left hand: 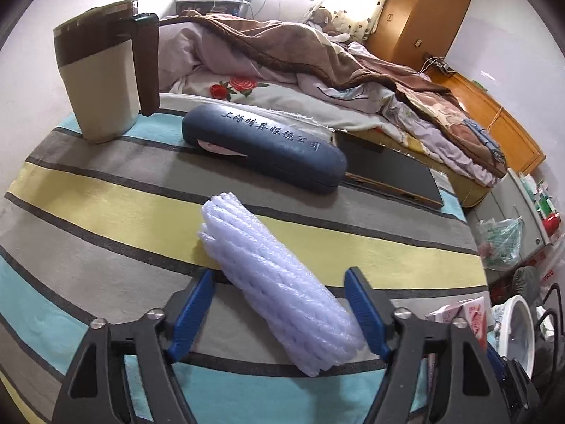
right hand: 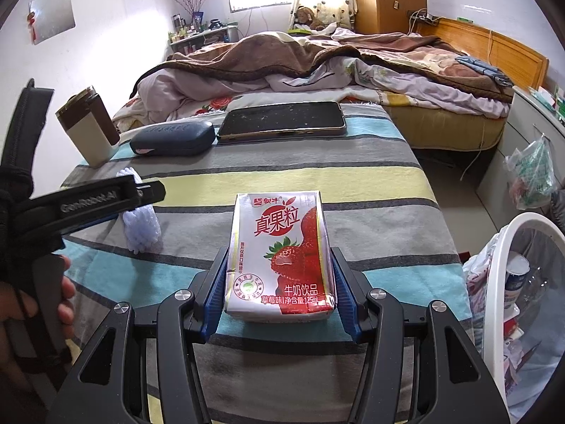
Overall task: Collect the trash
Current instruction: 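Grasp the white foam net with the left gripper while the right gripper lifts the carton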
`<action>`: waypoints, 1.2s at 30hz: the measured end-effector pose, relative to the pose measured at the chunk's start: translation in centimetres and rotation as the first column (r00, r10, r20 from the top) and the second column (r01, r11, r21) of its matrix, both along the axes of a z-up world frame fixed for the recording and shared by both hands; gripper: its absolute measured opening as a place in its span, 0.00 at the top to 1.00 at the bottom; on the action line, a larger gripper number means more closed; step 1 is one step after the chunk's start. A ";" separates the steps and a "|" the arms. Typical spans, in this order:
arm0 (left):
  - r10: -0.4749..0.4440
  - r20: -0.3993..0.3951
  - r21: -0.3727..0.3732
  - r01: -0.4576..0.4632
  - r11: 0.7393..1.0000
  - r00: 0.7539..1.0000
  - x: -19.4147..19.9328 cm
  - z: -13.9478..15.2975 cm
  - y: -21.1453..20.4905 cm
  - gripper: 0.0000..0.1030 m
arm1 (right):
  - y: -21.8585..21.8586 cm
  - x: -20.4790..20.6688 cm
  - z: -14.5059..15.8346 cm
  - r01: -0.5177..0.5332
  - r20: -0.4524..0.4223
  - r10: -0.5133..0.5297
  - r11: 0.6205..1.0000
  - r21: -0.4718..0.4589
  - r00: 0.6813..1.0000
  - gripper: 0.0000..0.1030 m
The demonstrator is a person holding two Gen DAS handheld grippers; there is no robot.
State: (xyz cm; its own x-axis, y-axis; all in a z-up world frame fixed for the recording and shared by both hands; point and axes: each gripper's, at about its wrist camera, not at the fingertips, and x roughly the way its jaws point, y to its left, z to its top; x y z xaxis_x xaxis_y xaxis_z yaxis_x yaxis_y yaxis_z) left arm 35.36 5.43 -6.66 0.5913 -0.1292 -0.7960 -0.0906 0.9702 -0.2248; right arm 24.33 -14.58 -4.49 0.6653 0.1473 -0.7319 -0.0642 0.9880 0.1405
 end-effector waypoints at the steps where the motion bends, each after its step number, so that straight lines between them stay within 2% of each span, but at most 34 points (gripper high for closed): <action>1: -0.006 0.002 0.013 0.006 1.000 1.000 0.1 0.0 -0.2 0.37 | 0.0 0.0 0.0 -0.001 0.001 0.001 1.000 0.005 1.000 0.46; 3: -0.014 0.003 0.011 0.014 1.000 1.000 0.1 0.0 -0.3 0.47 | -0.2 0.0 0.0 -0.002 0.001 0.002 1.000 0.010 1.000 0.46; 7: -0.042 0.009 -0.001 0.042 0.999 0.999 0.0 0.1 -0.7 0.56 | -0.1 0.0 0.0 -0.001 0.002 0.001 1.000 0.015 1.000 0.46; 9: -0.056 0.012 0.007 0.056 0.998 0.998 -0.1 0.1 -1.0 0.65 | -0.2 0.0 -0.1 0.000 0.004 0.000 1.000 0.016 1.000 0.46; 12: -0.077 0.014 0.005 0.077 0.997 0.997 -0.4 0.3 -1.3 0.73 | -0.3 -0.2 -0.1 0.004 0.003 -0.004 1.000 0.018 1.000 0.46; 27: -0.145 0.114 0.078 0.137 0.987 0.983 -5.5 3.9 -3.5 0.74 | -1.4 -2.0 1.5 0.034 0.038 -0.035 0.999 0.025 0.999 0.46; 36: -0.187 0.165 0.080 0.176 0.981 0.968 -8.9 6.2 -5.1 0.74 | -2.8 -3.6 2.6 0.060 0.066 -0.062 0.998 0.028 0.996 0.46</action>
